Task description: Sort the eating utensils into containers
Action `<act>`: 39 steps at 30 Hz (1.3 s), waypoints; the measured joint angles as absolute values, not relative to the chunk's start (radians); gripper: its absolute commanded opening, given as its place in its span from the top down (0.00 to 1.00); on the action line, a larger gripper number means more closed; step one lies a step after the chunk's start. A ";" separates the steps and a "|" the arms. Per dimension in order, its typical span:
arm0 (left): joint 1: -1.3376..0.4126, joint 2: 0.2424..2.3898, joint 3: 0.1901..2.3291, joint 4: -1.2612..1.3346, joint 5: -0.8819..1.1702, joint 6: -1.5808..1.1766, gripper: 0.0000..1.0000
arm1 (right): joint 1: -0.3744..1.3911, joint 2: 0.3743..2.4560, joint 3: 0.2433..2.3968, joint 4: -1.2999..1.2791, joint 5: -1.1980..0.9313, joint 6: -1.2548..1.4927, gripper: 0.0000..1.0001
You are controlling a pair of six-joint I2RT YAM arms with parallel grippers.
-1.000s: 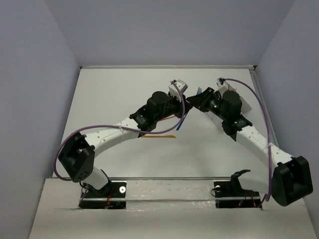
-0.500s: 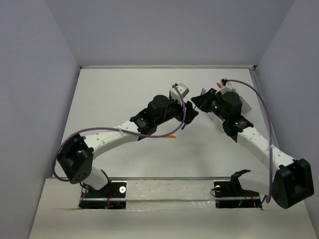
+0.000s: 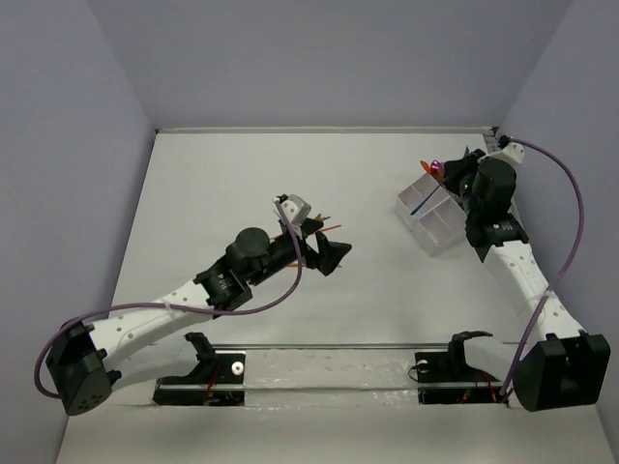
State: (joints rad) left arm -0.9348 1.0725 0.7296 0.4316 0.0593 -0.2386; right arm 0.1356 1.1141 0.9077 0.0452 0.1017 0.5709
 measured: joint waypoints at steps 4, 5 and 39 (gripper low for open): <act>-0.935 0.934 0.603 0.449 0.038 -0.263 0.01 | 0.069 1.112 0.942 0.025 0.260 0.500 1.00; -0.935 0.911 0.574 0.451 0.030 -0.267 0.01 | 0.063 1.113 0.948 0.025 0.290 0.488 1.00; -0.935 0.822 0.434 0.424 -0.108 -0.236 0.01 | 0.007 1.441 1.042 0.208 0.680 0.056 0.74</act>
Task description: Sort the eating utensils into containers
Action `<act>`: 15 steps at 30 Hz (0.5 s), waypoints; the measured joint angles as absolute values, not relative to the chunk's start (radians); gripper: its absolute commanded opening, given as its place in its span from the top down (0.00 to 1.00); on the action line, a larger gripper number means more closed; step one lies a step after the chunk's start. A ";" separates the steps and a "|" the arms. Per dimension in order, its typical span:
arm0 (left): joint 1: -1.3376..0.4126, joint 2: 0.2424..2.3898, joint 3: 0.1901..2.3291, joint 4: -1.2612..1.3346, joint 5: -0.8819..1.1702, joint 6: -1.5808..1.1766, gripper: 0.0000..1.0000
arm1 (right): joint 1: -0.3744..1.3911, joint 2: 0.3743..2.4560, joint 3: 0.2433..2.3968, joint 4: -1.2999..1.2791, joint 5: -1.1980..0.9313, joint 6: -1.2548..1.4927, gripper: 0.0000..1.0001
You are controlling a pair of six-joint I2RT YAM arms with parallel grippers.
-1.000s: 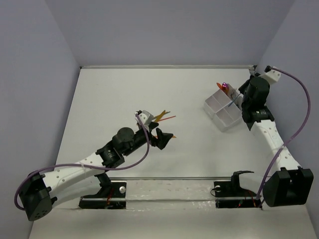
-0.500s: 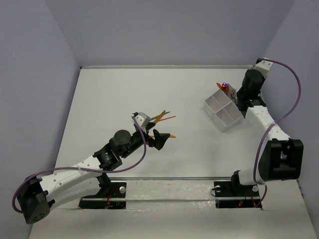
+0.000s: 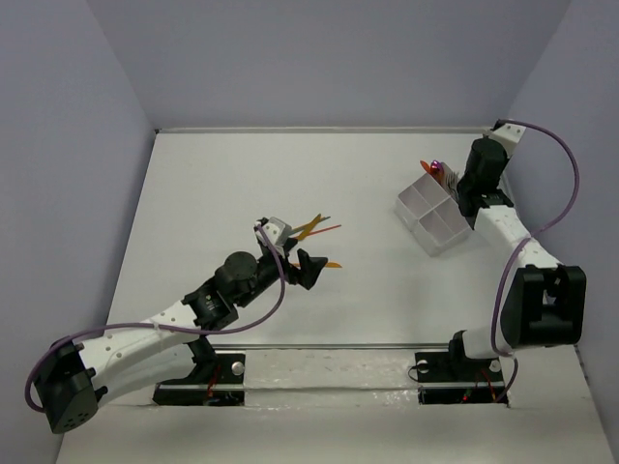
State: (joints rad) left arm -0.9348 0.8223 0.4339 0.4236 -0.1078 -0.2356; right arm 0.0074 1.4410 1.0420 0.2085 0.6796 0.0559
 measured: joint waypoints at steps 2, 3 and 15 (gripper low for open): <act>-0.935 0.822 0.434 0.421 -0.114 -0.236 0.01 | 0.007 1.441 1.042 0.190 0.669 0.073 0.72; -0.935 0.823 0.434 0.420 -0.117 -0.236 0.01 | 0.007 1.441 1.042 0.178 0.662 0.084 0.69; -0.935 0.875 0.434 0.414 -0.163 -0.238 0.01 | 0.007 1.441 1.116 0.015 0.573 0.163 0.09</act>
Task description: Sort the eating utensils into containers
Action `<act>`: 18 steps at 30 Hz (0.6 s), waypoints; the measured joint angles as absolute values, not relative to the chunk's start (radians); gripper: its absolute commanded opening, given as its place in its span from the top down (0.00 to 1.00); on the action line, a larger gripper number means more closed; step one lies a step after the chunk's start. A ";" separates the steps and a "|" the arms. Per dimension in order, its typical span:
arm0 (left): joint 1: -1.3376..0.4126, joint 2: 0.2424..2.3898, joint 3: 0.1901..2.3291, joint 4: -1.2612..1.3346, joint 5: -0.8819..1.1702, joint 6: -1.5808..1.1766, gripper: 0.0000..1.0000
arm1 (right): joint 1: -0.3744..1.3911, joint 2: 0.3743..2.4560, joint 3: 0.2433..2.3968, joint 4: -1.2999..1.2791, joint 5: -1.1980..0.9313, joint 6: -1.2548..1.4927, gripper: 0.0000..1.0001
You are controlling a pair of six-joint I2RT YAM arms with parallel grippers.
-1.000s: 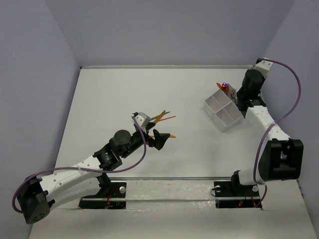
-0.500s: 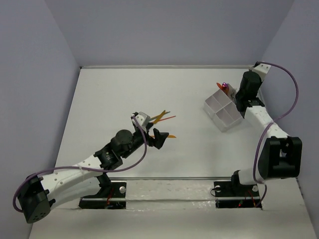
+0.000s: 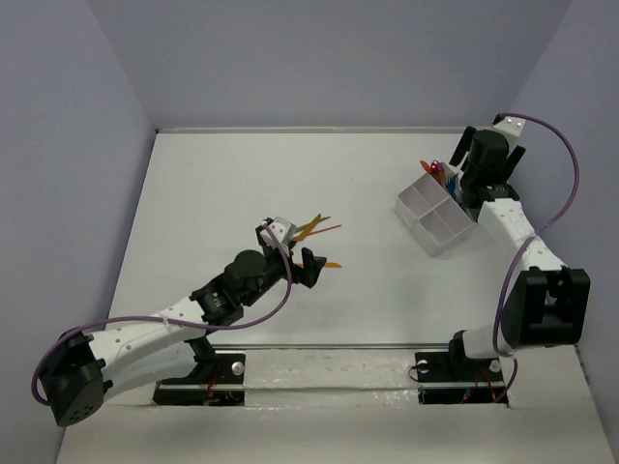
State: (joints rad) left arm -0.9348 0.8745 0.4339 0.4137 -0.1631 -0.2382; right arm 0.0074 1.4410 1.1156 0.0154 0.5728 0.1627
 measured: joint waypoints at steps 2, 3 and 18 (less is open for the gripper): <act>-0.935 0.895 0.434 0.412 -0.175 -0.239 0.01 | 0.007 1.441 1.148 -0.020 0.542 0.172 0.06; -0.935 0.908 0.434 0.411 -0.182 -0.239 0.01 | 0.007 1.439 1.158 -0.025 0.533 0.178 0.06; -0.868 1.164 0.610 0.260 -0.316 -0.326 0.20 | 0.159 1.029 0.943 -0.084 0.179 0.394 0.09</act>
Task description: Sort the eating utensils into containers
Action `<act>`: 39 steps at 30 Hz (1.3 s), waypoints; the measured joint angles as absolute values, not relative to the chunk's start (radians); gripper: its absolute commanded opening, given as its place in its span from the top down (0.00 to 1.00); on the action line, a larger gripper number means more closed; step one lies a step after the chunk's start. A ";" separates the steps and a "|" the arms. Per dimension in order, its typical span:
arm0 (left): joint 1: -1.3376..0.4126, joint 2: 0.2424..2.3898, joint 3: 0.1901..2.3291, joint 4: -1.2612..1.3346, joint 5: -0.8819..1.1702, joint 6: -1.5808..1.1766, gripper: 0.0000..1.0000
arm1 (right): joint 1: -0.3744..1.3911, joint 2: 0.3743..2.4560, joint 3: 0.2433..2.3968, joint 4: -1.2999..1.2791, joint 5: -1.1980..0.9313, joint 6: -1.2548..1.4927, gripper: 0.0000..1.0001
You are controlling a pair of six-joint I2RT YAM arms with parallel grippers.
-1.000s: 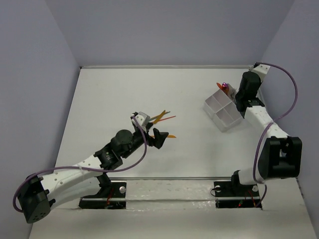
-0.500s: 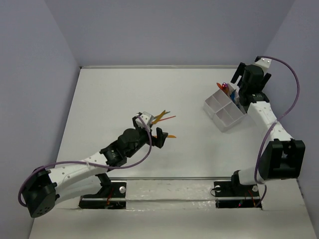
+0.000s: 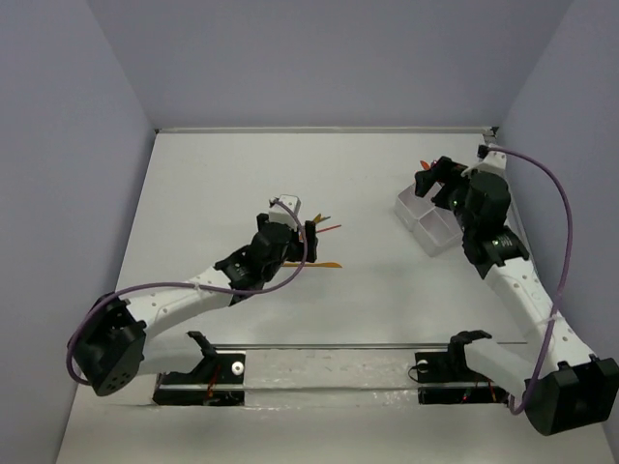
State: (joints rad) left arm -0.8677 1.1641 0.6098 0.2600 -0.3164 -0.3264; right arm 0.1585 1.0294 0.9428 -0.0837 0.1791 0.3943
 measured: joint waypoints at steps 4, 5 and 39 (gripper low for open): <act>-0.780 1.246 0.663 0.216 -0.317 -0.357 0.41 | 0.230 0.954 0.802 -0.074 0.102 0.448 0.12; -0.760 1.273 0.673 0.202 -0.315 -0.361 0.46 | 0.245 0.938 0.765 -0.073 0.078 0.465 0.13; -0.711 1.689 0.887 -0.028 -0.327 -0.359 0.55 | 0.276 0.799 0.516 0.040 -0.245 0.551 0.18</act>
